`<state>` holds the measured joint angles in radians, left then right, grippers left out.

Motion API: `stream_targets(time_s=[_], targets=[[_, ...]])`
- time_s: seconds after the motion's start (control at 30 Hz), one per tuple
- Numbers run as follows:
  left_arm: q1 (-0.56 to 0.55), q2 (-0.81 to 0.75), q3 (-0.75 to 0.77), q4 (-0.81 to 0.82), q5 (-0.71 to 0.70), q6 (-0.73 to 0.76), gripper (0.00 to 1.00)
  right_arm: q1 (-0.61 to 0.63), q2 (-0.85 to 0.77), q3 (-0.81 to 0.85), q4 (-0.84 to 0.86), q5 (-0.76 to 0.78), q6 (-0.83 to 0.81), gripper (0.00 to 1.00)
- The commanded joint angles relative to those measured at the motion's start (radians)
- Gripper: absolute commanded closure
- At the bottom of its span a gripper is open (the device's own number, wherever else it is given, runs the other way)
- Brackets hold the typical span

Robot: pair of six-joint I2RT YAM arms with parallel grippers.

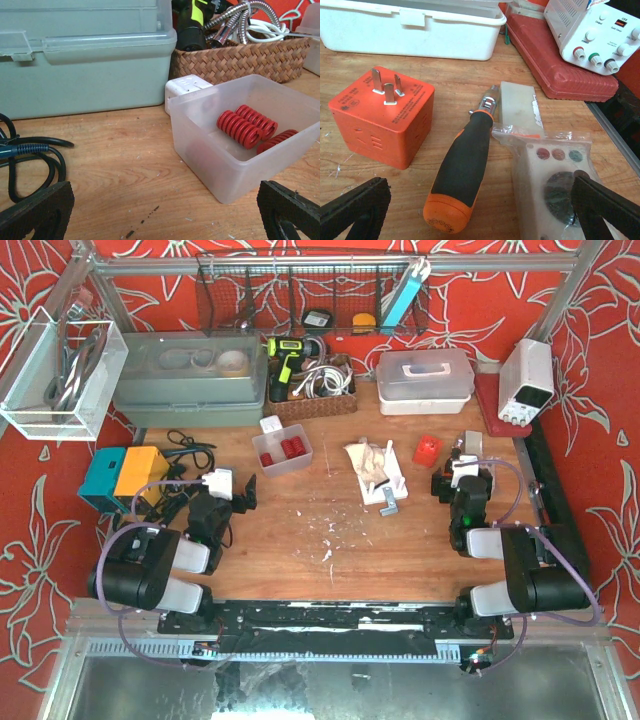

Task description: Install the large spring

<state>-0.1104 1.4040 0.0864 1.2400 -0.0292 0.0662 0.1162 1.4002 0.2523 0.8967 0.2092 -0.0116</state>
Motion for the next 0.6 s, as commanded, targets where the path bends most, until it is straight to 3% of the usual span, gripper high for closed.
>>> stream_targets(time_s=[0.0,0.43,0.57], targets=[[0.006,0.005,0.012,0.026,-0.018,0.002,0.01,-0.004,0.005,0.018,-0.004,0.021,0.010,0.01],[0.005,-0.001,0.012,0.027,-0.037,-0.005,0.01,-0.004,-0.018,0.012,-0.008,0.027,0.011,0.01],[0.005,-0.130,0.017,-0.095,-0.045,-0.018,0.01,-0.004,-0.136,-0.005,-0.086,0.025,0.011,0.01]])
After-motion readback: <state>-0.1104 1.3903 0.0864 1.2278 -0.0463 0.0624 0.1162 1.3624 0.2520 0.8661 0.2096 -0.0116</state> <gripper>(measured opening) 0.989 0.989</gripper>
